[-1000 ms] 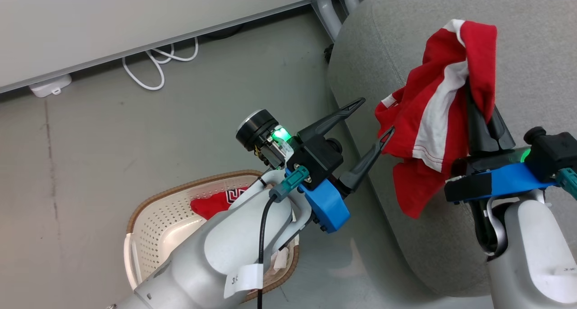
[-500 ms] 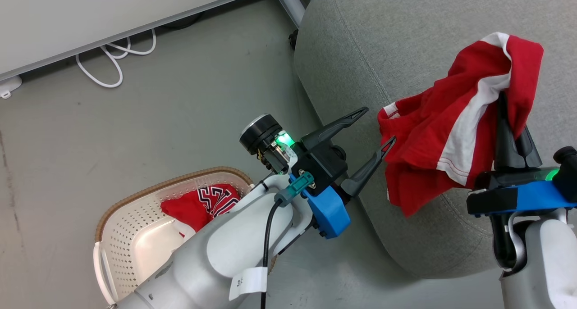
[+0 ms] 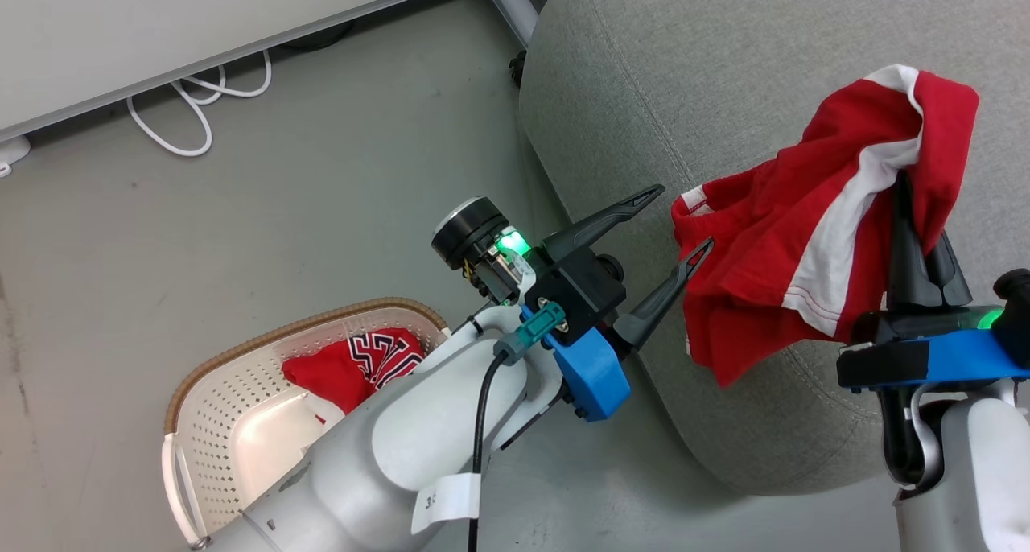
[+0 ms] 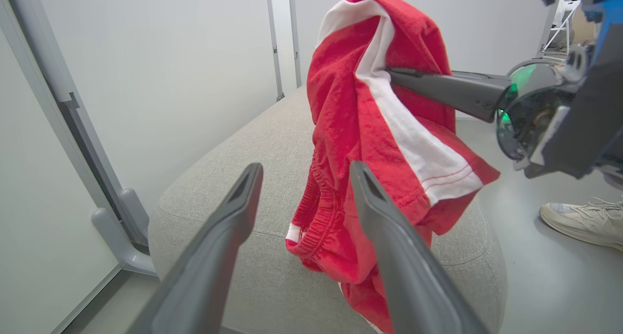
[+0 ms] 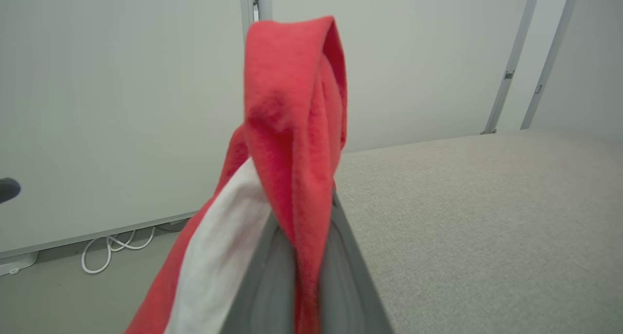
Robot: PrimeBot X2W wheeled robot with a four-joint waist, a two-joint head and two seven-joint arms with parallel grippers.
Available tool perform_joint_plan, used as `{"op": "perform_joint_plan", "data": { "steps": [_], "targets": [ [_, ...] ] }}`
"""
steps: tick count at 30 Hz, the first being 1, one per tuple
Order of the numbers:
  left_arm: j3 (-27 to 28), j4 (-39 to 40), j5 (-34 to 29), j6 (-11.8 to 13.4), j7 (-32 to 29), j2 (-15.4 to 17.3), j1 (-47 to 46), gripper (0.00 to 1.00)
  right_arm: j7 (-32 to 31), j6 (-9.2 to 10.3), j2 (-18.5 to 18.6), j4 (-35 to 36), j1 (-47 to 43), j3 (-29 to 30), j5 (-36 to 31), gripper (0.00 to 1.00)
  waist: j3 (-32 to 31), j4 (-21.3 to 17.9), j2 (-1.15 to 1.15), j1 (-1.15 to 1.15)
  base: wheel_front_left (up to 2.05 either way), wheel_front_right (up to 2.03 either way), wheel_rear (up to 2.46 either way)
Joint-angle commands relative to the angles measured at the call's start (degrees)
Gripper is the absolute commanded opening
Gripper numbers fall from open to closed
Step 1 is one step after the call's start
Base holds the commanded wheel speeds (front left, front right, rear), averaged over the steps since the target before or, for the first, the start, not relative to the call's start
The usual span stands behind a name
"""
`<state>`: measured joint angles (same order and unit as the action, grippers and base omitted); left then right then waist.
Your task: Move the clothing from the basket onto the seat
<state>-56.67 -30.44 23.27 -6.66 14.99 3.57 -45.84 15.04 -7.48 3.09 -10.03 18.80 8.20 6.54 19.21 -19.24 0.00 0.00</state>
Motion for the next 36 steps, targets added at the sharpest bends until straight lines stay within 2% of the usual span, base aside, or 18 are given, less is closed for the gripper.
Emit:
{"op": "perform_joint_plan", "data": {
  "steps": [1, 9, 19, 24, 30, 36],
  "targets": [
    [-0.04, 0.3, 0.08, -0.27, 0.29, 0.11, -0.87, 1.0, 0.22, -0.03, -0.16, 0.65, 0.6, 0.07, 0.01, 0.0, 0.17, 0.06, 0.0, 0.0, 0.0, 0.0, 0.0],
    [0.17, 0.91, -1.28, 0.35, 0.27, 0.58, -3.03, 1.0, 0.22, -0.03, 2.37, 2.36, 7.46, 0.22, 0.14, 0.0, 3.94, 0.28, 0.0, 0.0, 0.0, 0.0, 0.0],
    [-0.02, 2.03, -3.35, 0.55, -0.23, 1.4, -8.65, 1.0, 0.21, -0.02, 9.24, 6.34, 23.59, 6.51, -0.35, 0.0, 14.26, 1.88, 0.0, 0.0, 0.0, 0.0, 0.0],
    [0.07, 2.94, -4.7, 0.83, -0.76, 2.04, -11.77, 1.0, 0.22, -0.02, 15.57, 7.32, 31.6, 12.85, -0.47, 0.0, 20.04, 2.86, 0.0, 0.0, 0.0, 0.0, 0.0],
    [0.01, 4.26, -5.84, 1.26, -1.74, 3.27, -14.52, 1.0, 0.2, -0.02, 24.47, 3.65, 38.1, 20.72, 0.75, 0.0, 25.22, 3.33, 0.0, 0.0, 0.0, 0.0, 0.0],
    [-0.12, 5.86, -6.46, 1.74, -2.57, 4.51, -15.96, 1.0, 0.21, -0.02, 28.52, -1.59, 39.23, 25.94, -0.9, 0.0, 28.34, 3.3, 0.0, 0.0, 0.0, 0.0, 0.0]
  ]
}}
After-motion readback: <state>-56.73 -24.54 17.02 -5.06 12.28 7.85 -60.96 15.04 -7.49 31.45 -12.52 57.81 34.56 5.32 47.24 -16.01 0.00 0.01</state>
